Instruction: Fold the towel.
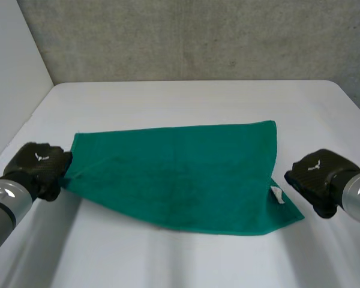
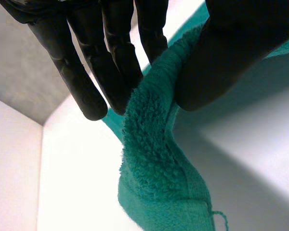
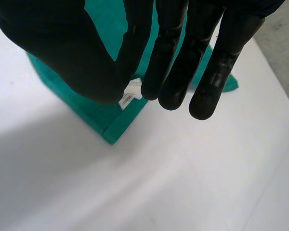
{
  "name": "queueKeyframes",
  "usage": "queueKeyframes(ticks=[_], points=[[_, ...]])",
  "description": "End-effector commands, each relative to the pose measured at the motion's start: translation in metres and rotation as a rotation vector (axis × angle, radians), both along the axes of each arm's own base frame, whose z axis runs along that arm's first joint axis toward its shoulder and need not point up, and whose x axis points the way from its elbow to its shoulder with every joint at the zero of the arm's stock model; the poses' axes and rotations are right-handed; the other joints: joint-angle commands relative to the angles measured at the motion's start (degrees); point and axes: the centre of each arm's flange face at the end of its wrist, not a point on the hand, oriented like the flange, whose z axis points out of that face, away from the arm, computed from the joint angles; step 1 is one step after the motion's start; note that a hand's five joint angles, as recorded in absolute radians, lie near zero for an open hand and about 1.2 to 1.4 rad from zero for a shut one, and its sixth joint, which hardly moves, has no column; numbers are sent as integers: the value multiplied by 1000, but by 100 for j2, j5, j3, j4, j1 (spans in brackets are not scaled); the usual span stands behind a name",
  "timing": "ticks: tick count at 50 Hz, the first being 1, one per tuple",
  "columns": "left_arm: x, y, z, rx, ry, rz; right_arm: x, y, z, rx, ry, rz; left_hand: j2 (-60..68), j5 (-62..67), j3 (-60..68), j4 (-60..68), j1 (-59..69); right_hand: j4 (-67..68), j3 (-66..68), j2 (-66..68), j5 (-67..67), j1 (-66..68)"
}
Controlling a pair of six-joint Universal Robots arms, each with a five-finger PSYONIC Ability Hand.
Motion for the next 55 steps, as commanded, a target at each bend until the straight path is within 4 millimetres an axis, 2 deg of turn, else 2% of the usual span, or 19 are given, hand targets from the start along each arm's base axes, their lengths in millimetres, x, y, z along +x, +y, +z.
queueKeyframes(ticks=[1, 4, 5, 6, 7, 8, 12, 18, 25, 55], points=[[4, -8, -39, 142, -14, 19, 5, -15, -45, -43, -61, -31, 1165, 1512, 1197, 1180, 1520, 1169, 1201, 1232, 1275, 2307], [0, -12, -48, 156, -16, 11, 5, -20, -53, -49, -136, -75, 1165, 1512, 1197, 1180, 1520, 1125, 1157, 1188, 1231, 2263], [-1, -17, -48, 135, -13, 11, 5, -19, -58, -43, -190, -94, 1165, 1512, 1197, 1180, 1520, 142, 174, 205, 248, 1280], [-1, -17, -48, 135, -13, 11, 6, -16, -62, -33, -243, -102, 1165, 1512, 1197, 1180, 1520, -1633, -1601, -1570, -1527, -495], [1, -25, -45, 90, -6, 22, 6, -16, -63, -33, -261, -101, 1165, 1512, 1197, 1180, 1520, -2351, -2319, -2287, -2245, -1212], [1, -25, -45, 90, -6, 22, 5, -14, -65, -27, -278, -103, 1165, 1512, 1197, 1180, 1520, -2757, -2725, -2694, -2651, -1619], [3, -39, -40, 0, 6, 38, -3, -10, -74, 2, -316, -103, 1165, 1512, 1197, 1180, 1520, -3165, -3133, -3101, -3059, -2026], [7, -45, -41, -17, 7, 58, -8, -13, -87, 23, -399, -45, 1165, 1512, 1197, 1180, 1520, -3048, -3016, -2985, -2942, -1910], [7, -44, -47, 5, 6, 57, -7, -19, -106, 83, -400, -46, 1165, 1512, 1197, 1180, 1520, -2880, -2848, -2817, -2774, -1741], [5, -43, -55, 27, 7, 46, -4, -40, -125, 49, -396, -41, 1165, 1512, 1197, 1180, 1520, -2392, -2359, -2328, -2286, -1253]])
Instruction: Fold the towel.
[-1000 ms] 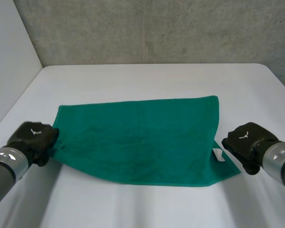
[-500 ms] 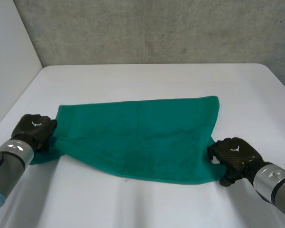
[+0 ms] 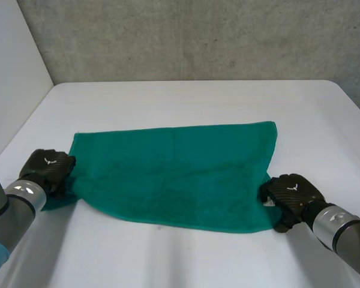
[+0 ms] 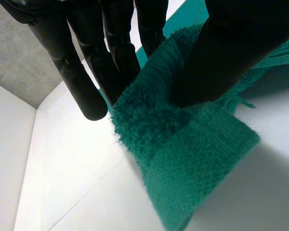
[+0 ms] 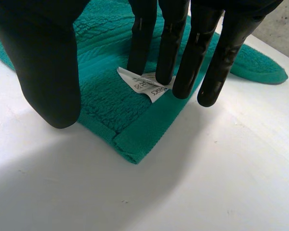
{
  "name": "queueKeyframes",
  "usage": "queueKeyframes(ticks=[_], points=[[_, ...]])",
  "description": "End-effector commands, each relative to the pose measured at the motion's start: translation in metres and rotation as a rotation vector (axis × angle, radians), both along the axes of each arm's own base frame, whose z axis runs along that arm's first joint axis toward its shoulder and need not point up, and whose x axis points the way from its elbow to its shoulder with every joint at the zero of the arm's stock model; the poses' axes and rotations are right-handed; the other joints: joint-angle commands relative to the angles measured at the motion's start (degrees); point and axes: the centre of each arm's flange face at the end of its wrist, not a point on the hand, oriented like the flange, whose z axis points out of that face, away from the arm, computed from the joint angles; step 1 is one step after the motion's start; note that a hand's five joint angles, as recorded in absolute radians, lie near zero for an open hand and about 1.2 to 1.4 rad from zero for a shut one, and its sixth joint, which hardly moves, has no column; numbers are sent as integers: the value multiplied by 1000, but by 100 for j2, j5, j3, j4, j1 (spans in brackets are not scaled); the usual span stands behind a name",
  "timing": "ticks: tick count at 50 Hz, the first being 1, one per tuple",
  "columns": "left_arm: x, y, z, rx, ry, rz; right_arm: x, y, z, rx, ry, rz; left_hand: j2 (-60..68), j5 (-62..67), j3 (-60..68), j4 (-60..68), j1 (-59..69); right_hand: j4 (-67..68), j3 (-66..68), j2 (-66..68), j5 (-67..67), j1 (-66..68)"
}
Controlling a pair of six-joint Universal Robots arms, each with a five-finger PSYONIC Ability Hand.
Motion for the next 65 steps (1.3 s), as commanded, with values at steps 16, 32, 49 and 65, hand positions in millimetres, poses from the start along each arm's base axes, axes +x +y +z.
queueKeyframes(ticks=[16, 32, 49, 65], points=[[-1, 1, -1, 3, -1, -3, 2, -22, -1, -45, 34, -29, 1153, 1512, 1192, 1157, 1520, 859, 865, 919, 939, 1408], [-2, 2, -1, 6, -1, -8, 9, -26, 2, -65, 29, -9, 1153, 1512, 1192, 1157, 1520, 892, 899, 953, 973, 1442], [-1, 2, -1, 7, -2, -3, 12, -33, -1, -68, 42, -14, 1153, 1512, 1192, 1157, 1520, 3512, 3518, 3572, 3592, 4061], [-2, 10, 3, 32, -5, -7, 2, -21, 62, -165, 119, -28, 1153, 1512, 1192, 1157, 1520, 4268, 4274, 4328, 4348, 4817]])
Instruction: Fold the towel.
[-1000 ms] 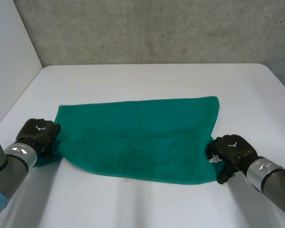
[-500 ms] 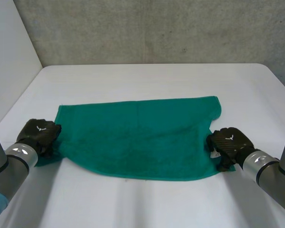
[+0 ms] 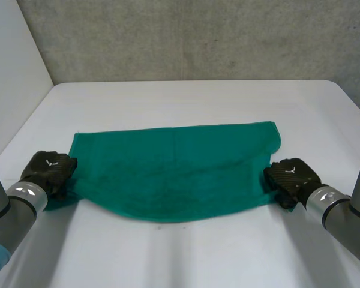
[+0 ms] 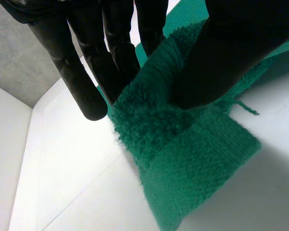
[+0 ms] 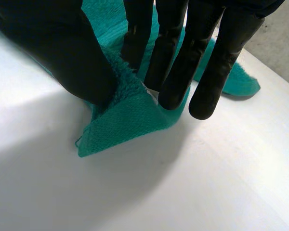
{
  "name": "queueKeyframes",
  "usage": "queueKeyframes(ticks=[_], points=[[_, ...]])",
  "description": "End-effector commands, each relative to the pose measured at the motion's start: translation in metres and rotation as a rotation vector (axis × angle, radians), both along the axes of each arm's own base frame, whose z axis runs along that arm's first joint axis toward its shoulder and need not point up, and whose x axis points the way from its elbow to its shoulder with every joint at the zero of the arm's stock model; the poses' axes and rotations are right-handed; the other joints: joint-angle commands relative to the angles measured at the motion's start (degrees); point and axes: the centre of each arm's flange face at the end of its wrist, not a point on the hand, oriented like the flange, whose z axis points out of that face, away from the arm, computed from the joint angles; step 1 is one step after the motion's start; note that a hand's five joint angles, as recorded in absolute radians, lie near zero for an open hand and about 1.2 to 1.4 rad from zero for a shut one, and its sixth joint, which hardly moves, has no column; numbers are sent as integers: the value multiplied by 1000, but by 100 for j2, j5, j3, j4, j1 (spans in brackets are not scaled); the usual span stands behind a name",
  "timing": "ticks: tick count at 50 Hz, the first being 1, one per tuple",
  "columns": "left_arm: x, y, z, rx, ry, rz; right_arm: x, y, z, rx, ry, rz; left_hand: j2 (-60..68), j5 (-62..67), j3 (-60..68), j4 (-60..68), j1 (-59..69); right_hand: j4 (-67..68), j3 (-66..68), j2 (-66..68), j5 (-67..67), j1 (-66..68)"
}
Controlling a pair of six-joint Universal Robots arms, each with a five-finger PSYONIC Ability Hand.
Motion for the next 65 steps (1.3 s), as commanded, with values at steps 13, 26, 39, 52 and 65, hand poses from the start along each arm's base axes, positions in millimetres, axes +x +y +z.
queueKeyframes(ticks=[13, 26, 39, 52, 65], points=[[7, 47, 49, 78, -14, -4, -55, 63, 137, -48, 410, -31, 1143, 1512, 1169, 1156, 1520, 1187, 1235, 1351, 1422, 2450], [3, 61, 36, 166, -16, -34, -52, 49, 80, 127, 412, 19, 1143, 1512, 1169, 1156, 1520, 1187, 1235, 1351, 1422, 2450], [-25, -11, 13, 31, -16, -89, -33, -15, 63, 45, 242, -84, 1143, 1512, 1169, 1156, 1520, 1187, 1235, 1351, 1422, 2450], [-69, -86, -13, -85, -37, -79, 0, -82, 22, -16, 258, -152, 1143, 1512, 1169, 1156, 1520, 1187, 1235, 1351, 1422, 2450], [-80, -123, -31, -215, -135, -91, 10, -120, 9, -118, 274, -216, 1143, 1512, 1169, 1156, 1520, 1187, 1235, 1351, 1422, 2450]])
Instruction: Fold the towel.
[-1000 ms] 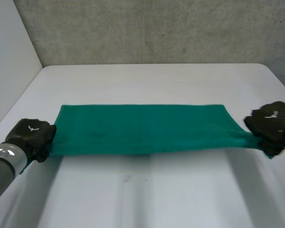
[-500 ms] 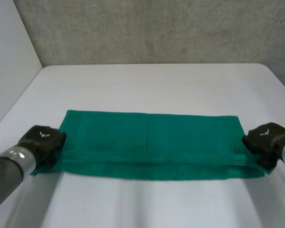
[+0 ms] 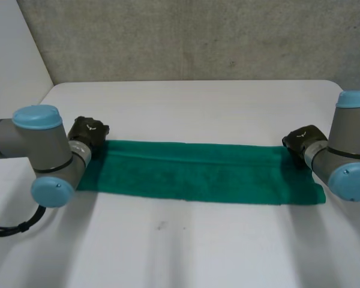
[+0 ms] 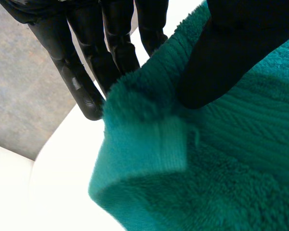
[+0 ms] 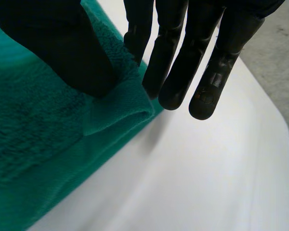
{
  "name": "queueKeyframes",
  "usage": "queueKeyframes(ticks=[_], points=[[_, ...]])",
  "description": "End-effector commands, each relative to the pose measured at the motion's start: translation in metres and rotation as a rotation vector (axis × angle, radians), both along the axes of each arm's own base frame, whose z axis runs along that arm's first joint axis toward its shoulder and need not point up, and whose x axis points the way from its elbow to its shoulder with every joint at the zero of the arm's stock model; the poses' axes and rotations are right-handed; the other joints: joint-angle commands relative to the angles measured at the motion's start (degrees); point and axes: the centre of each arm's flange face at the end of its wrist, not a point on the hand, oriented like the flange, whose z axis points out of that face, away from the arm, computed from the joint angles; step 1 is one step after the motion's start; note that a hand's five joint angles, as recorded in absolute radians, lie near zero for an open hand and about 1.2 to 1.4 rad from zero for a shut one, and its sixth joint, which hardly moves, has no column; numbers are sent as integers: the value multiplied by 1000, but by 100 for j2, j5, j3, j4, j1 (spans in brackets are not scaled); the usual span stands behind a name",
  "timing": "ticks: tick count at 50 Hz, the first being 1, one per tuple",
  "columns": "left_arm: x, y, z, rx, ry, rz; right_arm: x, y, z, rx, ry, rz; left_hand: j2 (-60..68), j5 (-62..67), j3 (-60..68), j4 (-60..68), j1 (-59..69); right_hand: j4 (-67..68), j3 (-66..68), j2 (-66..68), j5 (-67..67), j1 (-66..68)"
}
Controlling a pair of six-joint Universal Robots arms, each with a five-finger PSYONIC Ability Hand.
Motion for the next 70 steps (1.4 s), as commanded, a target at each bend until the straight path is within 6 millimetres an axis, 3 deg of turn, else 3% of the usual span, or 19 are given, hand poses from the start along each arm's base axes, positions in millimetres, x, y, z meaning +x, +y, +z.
queueKeyframes(ticks=[1, 6, 7, 9, 10, 11, 14, 19, 22, 24, 31, 34, 38, 42, 49, 54, 63, 65, 70], points=[[-5, -19, -9, -102, -88, -8, 2, -19, -5, -48, 11, -28, 1136, 1512, 1168, 1155, 1520, 1185, 1235, 1235, 1323, 2450], [-9, -19, -11, -138, -84, -20, 2, -24, -6, -59, 15, -40, 554, 930, 587, 573, 939, 1185, 1235, 1235, 1323, 2450], [-11, -19, -10, -147, -81, -24, 4, -26, -7, -65, 18, -45, -200, 176, -168, -181, 184, 342, 391, 392, 480, 1607], [-19, -13, -10, -163, -77, -45, 6, -26, -5, -74, 16, -48, -3727, -3351, -3694, -3708, -3342, -2896, -2846, -2846, -2758, -1631], [-19, -13, -10, -163, -77, -45, 7, -26, -3, -79, 15, -51, -3740, -3364, -3708, -3721, -3356, -4578, -4529, -4529, -4440, -3314], [-22, -11, -10, -169, -75, -52, 7, -27, 1, -94, 11, -70, -4939, -4563, -4907, -4920, -4555, -5815, -5765, -5765, -5677, -4550], [-32, -3, 2, -231, -50, -78, 6, -30, 9, -124, -26, -105, -5864, -5488, -5832, -5845, -5480, -5815, -5765, -5765, -5677, -4550], [-32, -1, 26, -312, -21, -72, 1, -27, 65, -238, -177, -151, -5864, -5488, -5832, -5845, -5480, -5815, -5765, -5765, -5677, -4550], [-30, 2, 54, -378, 7, -60, 1, -22, 82, -264, -210, -148, -5864, -5488, -5832, -5845, -5480, -5815, -5765, -5765, -5677, -4550], [-28, 6, 68, -401, 15, -55, 0, -10, 110, -304, -250, -116, -5864, -5488, -5832, -5845, -5480, -5815, -5765, -5765, -5677, -4550], [-16, 30, 88, -398, 27, -46, -17, 21, 143, -330, -271, -90, -5860, -5484, -5827, -5841, -5475, -5815, -5765, -5765, -5677, -4550], [-12, 37, 88, -381, 34, -43, -22, 29, 139, -306, -267, -92, -5860, -5484, -5827, -5841, -5475, -5815, -5765, -5765, -5677, -4550], [-3, 59, 77, -301, 79, -38, -27, 62, 99, -141, -259, -59, -5860, -5484, -5827, -5841, -5475, -5815, -5765, -5765, -5677, -4550], [3, 73, 68, -237, 136, -30, -38, 75, 66, -41, -261, -63, -5860, -5484, -5827, -5841, -5475, -5815, -5765, -5765, -5677, -4550], [6, 85, 55, -155, 232, -14, -44, 79, 38, -33, -277, -57, -5860, -5484, -5827, -5841, -5475, -5251, -5202, -5202, -5113, -3987], [6, 88, 51, -138, 238, -14, -50, 71, 1, 33, -264, -81, -5860, -5484, -5827, -5841, -5475, -5050, -5001, -5000, -4912, -3785], [6, 89, 47, -128, 233, -16, -59, 55, -14, 47, -250, -119, -5860, -5484, -5827, -5841, -5475, -3219, -3170, -3170, -3081, -1955], [6, 89, 47, -126, 234, -16, -68, 49, -18, 46, -249, -148, -5860, -5484, -5827, -5841, -5475, 1160, 1210, 1210, 1298, 2425], [8, 89, 49, -130, 235, -10, -90, 33, -2, -57, -220, -224, -5860, -5484, -5827, -5841, -5475, 1185, 1235, 1235, 1323, 2450]])
